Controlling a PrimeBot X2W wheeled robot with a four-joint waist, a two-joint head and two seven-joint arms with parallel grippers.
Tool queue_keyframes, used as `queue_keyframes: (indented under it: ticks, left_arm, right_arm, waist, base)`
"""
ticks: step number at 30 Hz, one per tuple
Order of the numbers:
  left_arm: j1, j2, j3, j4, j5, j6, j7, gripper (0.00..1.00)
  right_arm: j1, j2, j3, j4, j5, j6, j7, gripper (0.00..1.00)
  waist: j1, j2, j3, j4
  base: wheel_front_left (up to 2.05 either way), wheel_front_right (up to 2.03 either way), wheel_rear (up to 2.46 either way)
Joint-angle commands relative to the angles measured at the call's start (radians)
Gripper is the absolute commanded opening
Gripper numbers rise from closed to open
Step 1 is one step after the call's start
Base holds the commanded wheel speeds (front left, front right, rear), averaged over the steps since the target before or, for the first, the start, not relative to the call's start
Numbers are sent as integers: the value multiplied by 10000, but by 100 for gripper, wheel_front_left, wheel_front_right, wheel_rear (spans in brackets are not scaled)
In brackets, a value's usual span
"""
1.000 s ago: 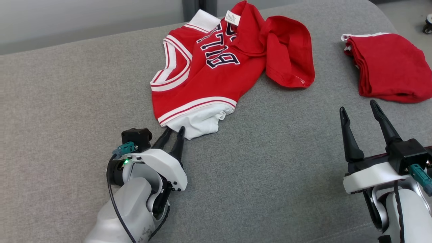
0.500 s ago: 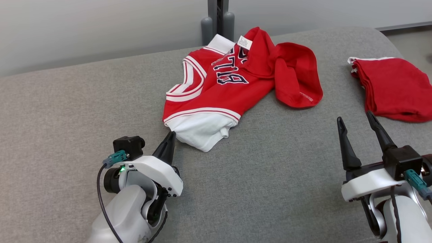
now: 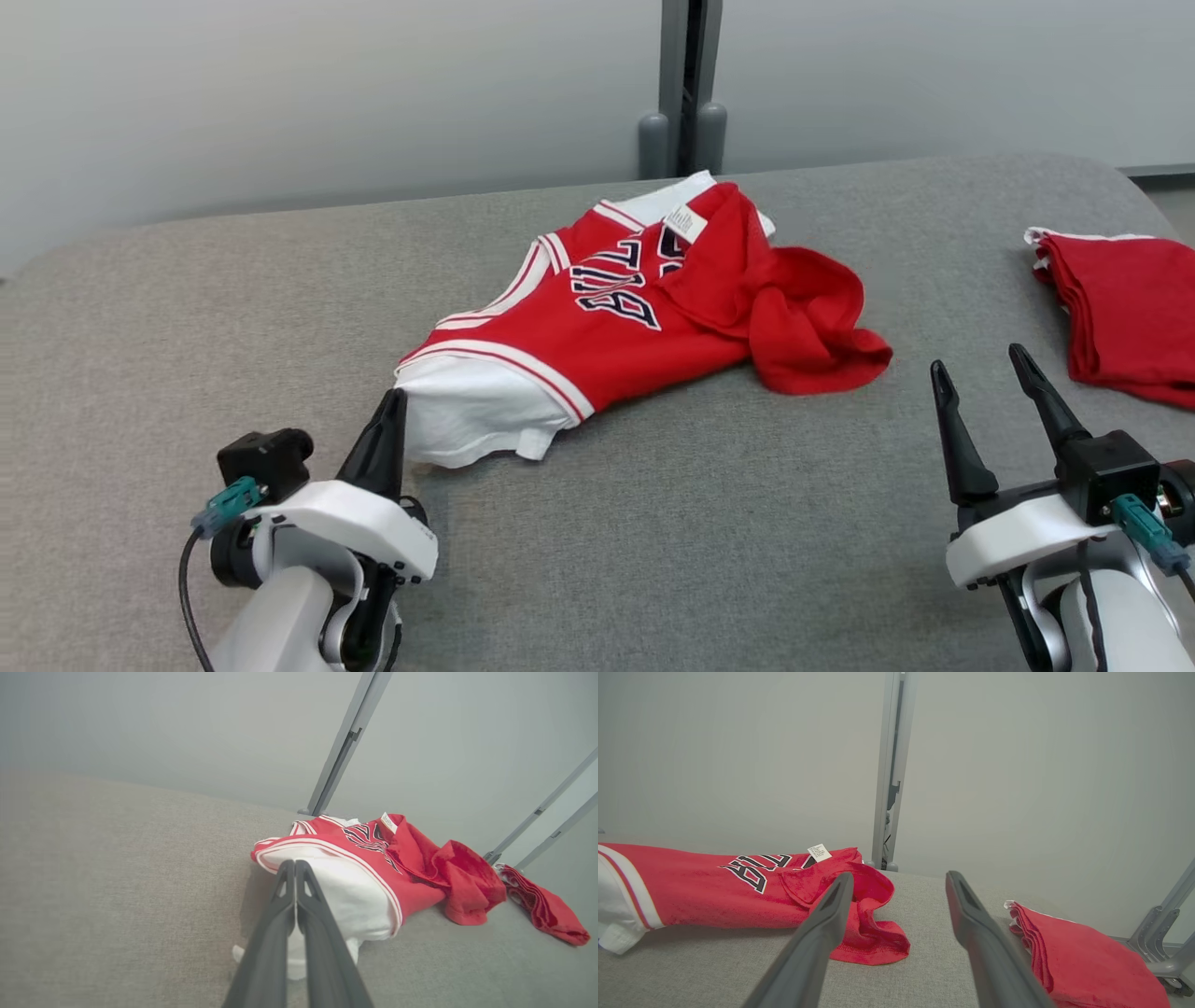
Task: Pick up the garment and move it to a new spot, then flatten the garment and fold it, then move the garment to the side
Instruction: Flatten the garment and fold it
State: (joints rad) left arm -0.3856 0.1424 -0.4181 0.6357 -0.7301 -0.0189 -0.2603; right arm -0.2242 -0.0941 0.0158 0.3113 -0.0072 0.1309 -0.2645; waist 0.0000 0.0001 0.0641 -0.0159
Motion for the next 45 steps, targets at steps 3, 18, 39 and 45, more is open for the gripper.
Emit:
queue_keyframes:
  ticks: [3,18,39,45]
  left_arm:
    - [477,202,283,-370,109,146,-46,0]
    - [1547,167,566,-1354,314,857,34,100]
    - [1945,-780,1401,-2163,1959,89,-45,100]
    - [1714,-890,1210,-2034,2019,-85,-46,100]
  right_arm:
    - [165,-75,29,112,73,-4,-12,100]
    - [32,-72,456,217,166,-4,14,100]
    - [-1785,-824,1460,1241,291,-4,733,100]
    - [-3031,-1288,2089,2779,772,-4,1402,100]
  waist:
    - [0,-1,-266,443]
    - [0,-1,-425,1203]
    - [0,-1,920,2822]
    - [0,-1,1454,3627]
  base:
    - [0,0,0]
    - [0,0,0]
    - [0,0,0]
    - [0,0,0]
